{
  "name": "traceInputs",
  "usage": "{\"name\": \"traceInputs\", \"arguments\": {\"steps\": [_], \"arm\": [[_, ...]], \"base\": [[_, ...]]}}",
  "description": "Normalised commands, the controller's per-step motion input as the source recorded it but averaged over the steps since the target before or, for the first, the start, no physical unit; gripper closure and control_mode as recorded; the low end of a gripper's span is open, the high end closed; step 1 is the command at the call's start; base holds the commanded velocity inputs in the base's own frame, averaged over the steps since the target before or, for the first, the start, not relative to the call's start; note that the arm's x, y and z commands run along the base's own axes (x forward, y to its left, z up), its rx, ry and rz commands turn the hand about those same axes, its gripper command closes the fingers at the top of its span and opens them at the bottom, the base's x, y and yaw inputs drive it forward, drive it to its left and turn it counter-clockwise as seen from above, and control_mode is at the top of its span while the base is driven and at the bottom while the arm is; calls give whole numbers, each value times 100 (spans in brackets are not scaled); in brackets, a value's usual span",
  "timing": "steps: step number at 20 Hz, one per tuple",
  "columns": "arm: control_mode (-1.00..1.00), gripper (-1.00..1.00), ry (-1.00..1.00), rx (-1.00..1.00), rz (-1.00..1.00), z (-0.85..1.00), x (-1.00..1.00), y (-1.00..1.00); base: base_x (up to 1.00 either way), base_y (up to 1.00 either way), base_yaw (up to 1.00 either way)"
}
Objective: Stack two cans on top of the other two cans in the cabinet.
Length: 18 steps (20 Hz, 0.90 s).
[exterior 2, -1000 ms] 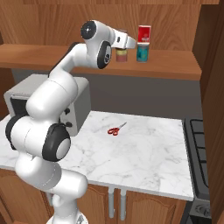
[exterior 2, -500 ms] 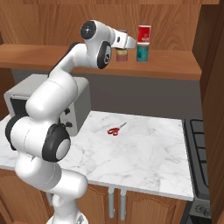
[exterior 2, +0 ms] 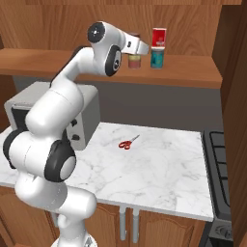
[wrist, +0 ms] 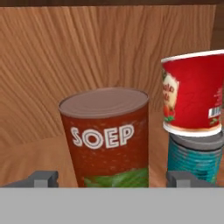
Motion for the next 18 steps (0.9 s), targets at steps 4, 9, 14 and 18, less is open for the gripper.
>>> {"name": "traceInputs", "arguments": {"steps": [4, 9, 14, 18], "arm": [[-100, -100, 1, 3, 0, -10, -48, 11], [-100, -100, 0, 8, 0, -11, -61, 35], [-100, -100, 0, 7, 1, -19, -72, 47], [-100, -100, 6, 0, 6, -20, -86, 45]], "base": [[0, 0, 0], [0, 0, 0], [0, 0, 0], [0, 0, 0]]}}
